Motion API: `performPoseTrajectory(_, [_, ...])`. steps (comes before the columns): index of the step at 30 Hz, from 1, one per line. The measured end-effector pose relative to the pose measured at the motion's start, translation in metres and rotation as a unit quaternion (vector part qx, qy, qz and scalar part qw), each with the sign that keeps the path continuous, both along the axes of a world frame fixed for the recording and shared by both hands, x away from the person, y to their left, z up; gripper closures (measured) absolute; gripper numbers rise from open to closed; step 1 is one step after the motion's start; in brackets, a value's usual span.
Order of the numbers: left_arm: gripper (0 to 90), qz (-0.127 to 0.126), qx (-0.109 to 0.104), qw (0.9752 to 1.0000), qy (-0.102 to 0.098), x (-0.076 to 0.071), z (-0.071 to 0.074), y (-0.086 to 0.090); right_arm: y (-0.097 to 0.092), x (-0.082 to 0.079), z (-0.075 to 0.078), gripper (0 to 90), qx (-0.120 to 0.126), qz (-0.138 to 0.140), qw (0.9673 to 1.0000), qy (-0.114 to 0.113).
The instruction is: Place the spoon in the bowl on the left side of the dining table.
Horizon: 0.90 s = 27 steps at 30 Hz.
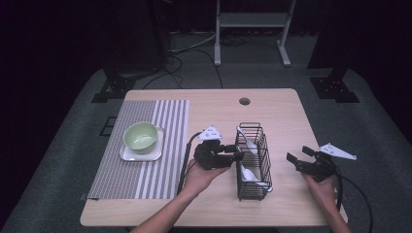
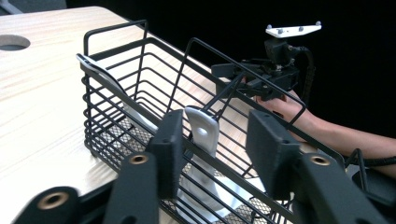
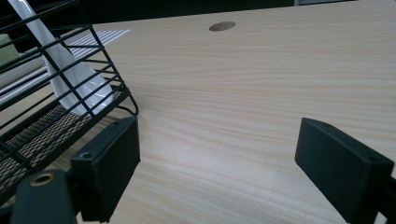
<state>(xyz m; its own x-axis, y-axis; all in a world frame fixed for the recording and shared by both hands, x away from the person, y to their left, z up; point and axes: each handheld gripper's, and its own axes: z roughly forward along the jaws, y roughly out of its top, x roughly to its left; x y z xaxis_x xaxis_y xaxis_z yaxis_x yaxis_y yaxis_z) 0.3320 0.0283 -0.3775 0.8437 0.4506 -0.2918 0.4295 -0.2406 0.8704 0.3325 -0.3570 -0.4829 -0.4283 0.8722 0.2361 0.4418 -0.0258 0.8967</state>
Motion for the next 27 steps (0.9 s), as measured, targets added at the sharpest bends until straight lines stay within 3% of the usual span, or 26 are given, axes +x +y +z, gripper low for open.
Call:
performPoseTrajectory(14, [84.1,-0.011,-0.007,0.9999,-0.009,-0.0018,-0.0009,-0.0005,-0.0003,-0.0002,-0.0001,12.9,0.002,0.001,1.0000,-0.001])
performPoseTrajectory(27, [85.9,-0.023,-0.020,0.9995,-0.002,-0.0008,-0.0017,-0.0015,-0.0005,-0.0003,-0.0001,12.9,0.003,0.001,1.0000,-0.002])
